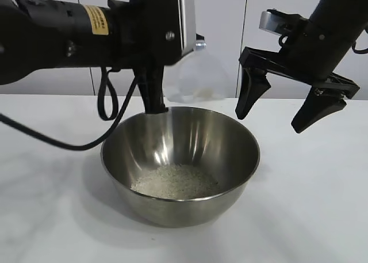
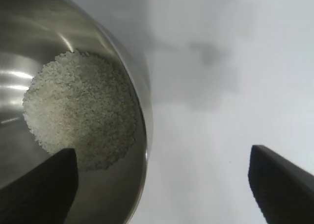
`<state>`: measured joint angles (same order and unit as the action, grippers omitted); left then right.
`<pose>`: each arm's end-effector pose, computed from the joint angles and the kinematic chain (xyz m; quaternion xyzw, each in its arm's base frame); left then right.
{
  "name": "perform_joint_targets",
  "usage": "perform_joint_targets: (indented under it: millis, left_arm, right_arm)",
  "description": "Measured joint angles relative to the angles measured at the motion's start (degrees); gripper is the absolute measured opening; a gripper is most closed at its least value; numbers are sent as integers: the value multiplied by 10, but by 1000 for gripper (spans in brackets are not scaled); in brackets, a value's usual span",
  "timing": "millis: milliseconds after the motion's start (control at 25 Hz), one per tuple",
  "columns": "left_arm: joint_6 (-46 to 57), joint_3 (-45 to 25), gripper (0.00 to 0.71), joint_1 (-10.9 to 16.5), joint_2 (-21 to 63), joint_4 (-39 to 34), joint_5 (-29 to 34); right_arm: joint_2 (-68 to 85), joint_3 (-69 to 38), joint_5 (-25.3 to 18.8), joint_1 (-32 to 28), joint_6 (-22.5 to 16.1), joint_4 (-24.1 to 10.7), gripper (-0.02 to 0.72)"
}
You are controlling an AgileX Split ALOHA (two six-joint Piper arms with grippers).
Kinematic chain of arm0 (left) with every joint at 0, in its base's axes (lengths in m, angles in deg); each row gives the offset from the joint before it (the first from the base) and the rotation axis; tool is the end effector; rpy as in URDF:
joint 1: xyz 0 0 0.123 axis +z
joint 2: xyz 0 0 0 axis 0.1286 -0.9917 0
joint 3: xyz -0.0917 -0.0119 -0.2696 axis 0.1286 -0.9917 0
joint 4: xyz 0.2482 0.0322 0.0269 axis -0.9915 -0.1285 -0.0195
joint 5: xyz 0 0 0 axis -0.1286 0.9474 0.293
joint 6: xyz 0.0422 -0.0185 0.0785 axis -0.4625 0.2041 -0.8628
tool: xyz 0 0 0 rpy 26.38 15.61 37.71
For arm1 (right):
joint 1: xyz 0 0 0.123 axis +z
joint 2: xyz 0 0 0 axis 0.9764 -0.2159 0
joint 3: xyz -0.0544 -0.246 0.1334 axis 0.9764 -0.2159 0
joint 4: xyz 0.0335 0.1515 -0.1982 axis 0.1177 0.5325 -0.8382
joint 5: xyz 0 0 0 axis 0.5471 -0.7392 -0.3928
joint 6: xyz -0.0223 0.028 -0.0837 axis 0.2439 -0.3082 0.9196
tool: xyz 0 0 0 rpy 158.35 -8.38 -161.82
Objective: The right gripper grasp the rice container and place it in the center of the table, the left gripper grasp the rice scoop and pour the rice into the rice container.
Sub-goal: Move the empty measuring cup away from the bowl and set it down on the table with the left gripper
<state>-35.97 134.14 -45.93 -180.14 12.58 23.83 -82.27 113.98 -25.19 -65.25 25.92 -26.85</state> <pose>0.2920 -0.2383 0.2222 0.5790 0.4610 0.1177 0.6621 0.3458 0.0989 0.2189 -0.0654 0.9799 0.1476 0.1168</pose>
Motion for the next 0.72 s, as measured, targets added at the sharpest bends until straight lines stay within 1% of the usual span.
perform_joint_targets:
  millis: [120,200,280,360,520,600,720]
  left_arm:
    - [92,0,8,-1,0,171,-68]
    - [185,0,8,2,0,248,-112]
    - [285,-1,8,14,1,282,-142]
    - [366,-10,8,28,1,274,-161]
    - [427,-59,8,67,1,213,-181]
    - [457,-101,8,91,1,193,-207]
    - [501,-159,8,146,1,171,-247]
  right_arm:
    - [0,0,3,0,0,0,652]
    - [0,0,6,0,0,0,652]
    - [0,0,9,0,0,0,652]
    - [0,0,13,0,0,1,652]
    - [0,0,18,0,0,1,652]
    - [0,0,18,0,0,1,652]
    - [0,0,22,0,0,1,652]
